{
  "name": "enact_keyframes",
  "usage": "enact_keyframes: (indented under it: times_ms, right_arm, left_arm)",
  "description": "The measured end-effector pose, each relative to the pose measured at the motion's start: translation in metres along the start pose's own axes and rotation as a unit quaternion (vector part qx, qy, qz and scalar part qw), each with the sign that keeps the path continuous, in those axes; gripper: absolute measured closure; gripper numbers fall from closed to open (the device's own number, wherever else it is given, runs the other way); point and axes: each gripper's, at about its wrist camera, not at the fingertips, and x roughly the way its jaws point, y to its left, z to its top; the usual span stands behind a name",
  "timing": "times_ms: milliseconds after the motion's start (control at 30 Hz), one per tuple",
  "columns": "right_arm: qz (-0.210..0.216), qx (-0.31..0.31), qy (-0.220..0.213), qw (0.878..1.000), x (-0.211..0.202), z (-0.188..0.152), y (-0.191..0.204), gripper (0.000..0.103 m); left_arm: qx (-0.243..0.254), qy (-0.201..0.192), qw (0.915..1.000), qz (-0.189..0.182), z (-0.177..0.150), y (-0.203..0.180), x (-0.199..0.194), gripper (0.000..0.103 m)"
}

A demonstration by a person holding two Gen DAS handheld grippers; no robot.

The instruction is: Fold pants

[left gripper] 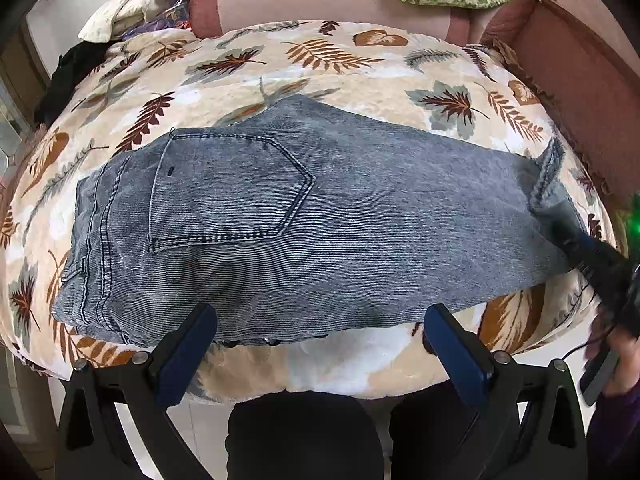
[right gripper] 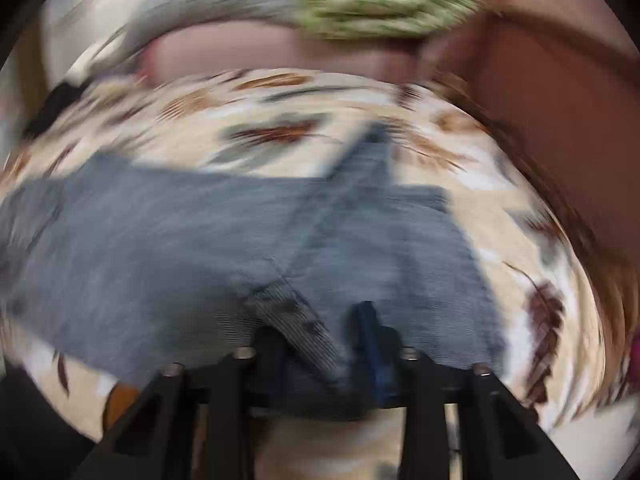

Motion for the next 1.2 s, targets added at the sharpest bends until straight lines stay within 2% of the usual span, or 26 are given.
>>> enact_keyframes:
  times_ms: [67,167,233,267,367,467,567,633,733,833,900,967,1033,1133,1200]
  right_arm:
    - [0.005,0.060,-0.004,0.998,-0.006,-0.001,-0.038,0.070]
    - [0.003,0.157,-0.004,0.988,-0.014,-0.010,-0.103,0.066]
    - [-0.005,0.196,0.003,0.981,-0.016,-0.016,-0.132,0.062]
    - [0.010,0.215,0.005,0.977,-0.017,-0.018,-0.145,0.056]
    - [0.089,0.255,-0.003,0.963,-0.016,-0.022,-0.168,0.041]
    - [0.179,0.276,-0.012,0.944,-0.005,-0.017,-0.176,0.035]
    - [0.272,0.287,0.039,0.918,0.028,-0.010,-0.176,0.035]
    - [0.307,0.287,0.050,0.906,0.044,-0.006,-0.179,0.035]
    - [0.355,0.312,0.066,0.879,0.060,-0.001,-0.187,0.035]
    - [0.364,0.302,0.077,0.878,0.068,0.009,-0.182,0.046]
    - [0.357,0.294,0.090,0.882,0.072,0.012,-0.173,0.068]
    - [0.351,0.291,0.103,0.884,0.076,0.013,-0.168,0.080]
    - [0.333,0.288,0.100,0.893,0.073,0.014,-0.163,0.084]
    - [0.329,0.288,0.072,0.897,0.060,0.018,-0.158,0.088]
    - [0.313,0.274,0.056,0.908,0.046,0.025,-0.151,0.089]
  left_arm:
    - [0.006,0.001,1.0000,0.000,0.000,-0.006,0.000,0.000]
    - [0.016,0.005,0.9999,0.000,0.000,-0.016,0.003,0.000]
    - [0.026,0.008,0.9996,-0.004,-0.001,-0.026,0.005,0.000]
    - [0.032,0.010,0.9994,-0.005,-0.002,-0.031,0.006,0.000]
    - [0.051,0.013,0.9986,0.000,-0.004,-0.044,0.006,0.000]
    - [0.061,0.011,0.9981,0.004,-0.004,-0.050,0.003,0.000]
    - [0.058,0.009,0.9982,0.009,-0.004,-0.050,0.001,0.000]
    - [0.054,0.007,0.9984,0.011,-0.003,-0.048,-0.001,0.000]
    - [0.047,0.009,0.9988,0.012,-0.001,-0.047,-0.001,0.000]
    - [0.048,0.011,0.9988,0.007,-0.001,-0.050,0.001,0.000]
    - [0.054,0.013,0.9984,0.004,-0.003,-0.055,0.001,0.000]
    - [0.060,0.012,0.9981,0.004,-0.004,-0.057,0.000,0.000]
    - [0.062,0.009,0.9980,0.007,-0.004,-0.056,-0.003,0.000]
    - [0.049,0.006,0.9987,0.007,-0.002,-0.047,-0.005,0.000]
    - [0.036,0.006,0.9993,0.005,-0.002,-0.039,-0.005,0.000]
